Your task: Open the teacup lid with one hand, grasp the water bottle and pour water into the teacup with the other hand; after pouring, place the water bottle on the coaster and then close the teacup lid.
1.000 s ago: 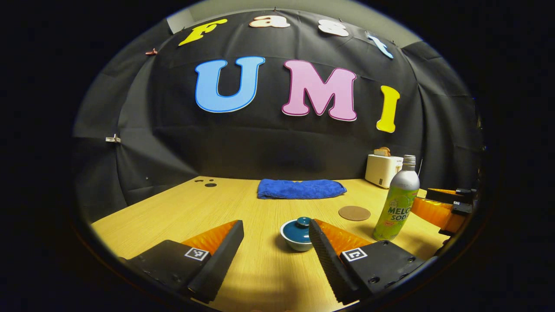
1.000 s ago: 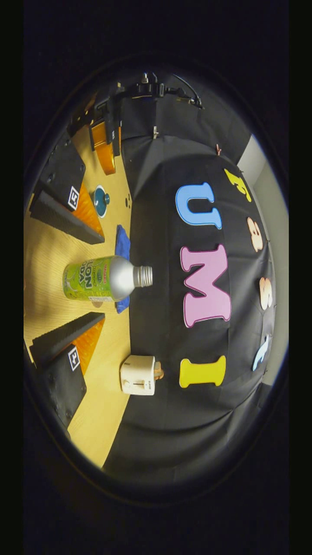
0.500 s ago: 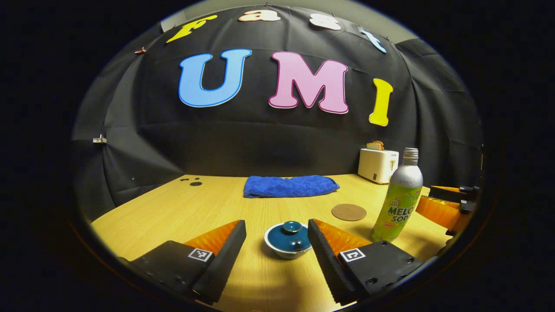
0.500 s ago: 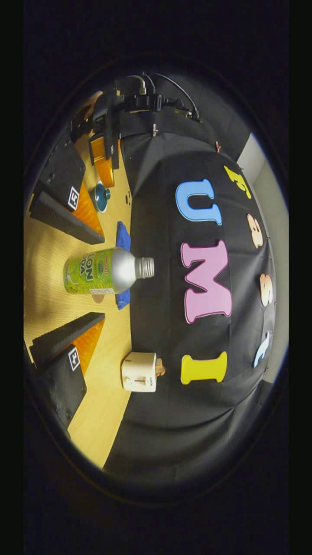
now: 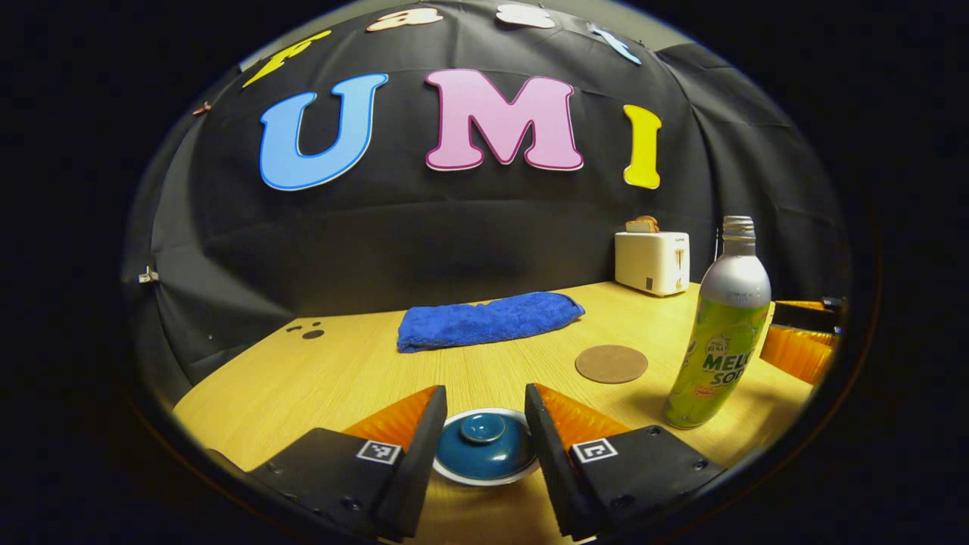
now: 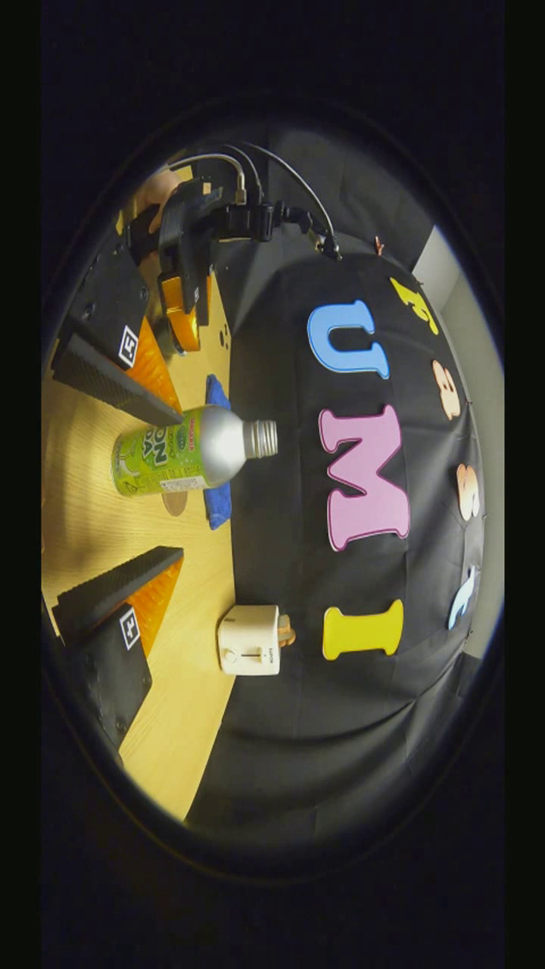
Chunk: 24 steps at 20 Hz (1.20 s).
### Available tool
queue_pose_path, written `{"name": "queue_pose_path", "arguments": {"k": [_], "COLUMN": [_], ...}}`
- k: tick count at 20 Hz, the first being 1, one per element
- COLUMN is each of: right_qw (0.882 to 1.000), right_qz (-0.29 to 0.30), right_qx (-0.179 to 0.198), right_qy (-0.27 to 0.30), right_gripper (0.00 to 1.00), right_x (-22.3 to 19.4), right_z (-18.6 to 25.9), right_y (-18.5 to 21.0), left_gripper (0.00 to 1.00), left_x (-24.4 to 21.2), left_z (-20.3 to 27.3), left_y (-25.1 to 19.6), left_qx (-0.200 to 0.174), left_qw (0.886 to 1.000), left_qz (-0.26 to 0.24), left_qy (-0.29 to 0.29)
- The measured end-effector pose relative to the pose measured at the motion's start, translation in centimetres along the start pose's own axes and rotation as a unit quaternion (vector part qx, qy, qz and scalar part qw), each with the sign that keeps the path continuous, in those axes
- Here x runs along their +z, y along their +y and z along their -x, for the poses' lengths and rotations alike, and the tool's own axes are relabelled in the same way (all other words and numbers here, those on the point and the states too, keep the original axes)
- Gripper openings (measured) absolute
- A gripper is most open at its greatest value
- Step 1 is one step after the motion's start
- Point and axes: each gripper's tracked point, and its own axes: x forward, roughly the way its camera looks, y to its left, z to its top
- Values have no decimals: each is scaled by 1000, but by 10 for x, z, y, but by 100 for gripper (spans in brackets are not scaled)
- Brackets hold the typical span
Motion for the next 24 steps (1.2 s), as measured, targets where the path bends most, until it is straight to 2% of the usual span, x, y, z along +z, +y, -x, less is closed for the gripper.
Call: {"name": "queue_pose_path", "arguments": {"k": [5, 10, 12, 13, 14, 16, 24], "right_qw": [1000, 1000, 1000, 1000, 1000, 1000, 999], "right_qz": [-15, -13, -15, -16, -15, -11, -8], "right_qx": [6, 12, 14, 14, 15, 21, 50], "right_qy": [4, 7, 9, 9, 9, 5, 2], "right_gripper": [98, 99, 99, 99, 99, 99, 99], "right_x": [-4, -4, -4, -4, -3, -1, 1], "right_z": [-5, -6, -7, -7, -6, -6, -5], "right_y": [-1, -1, 0, 1, 0, 3, 21], "left_gripper": [57, 36, 32, 37, 33, 31, 30], "left_x": [-6, -10, -7, -9, -7, -3, 30], "left_z": [-4, -5, -5, -5, -5, -3, 16], "left_y": [-2, 0, 1, 1, 1, -1, 2], "left_qx": [8, 18, 23, 23, 22, 18, 19], "left_qw": [1000, 999, 999, 999, 999, 1000, 999], "left_qz": [-17, -22, -18, -13, -5, 6, 4], "left_qy": [23, 33, 30, 30, 25, 13, -44]}}
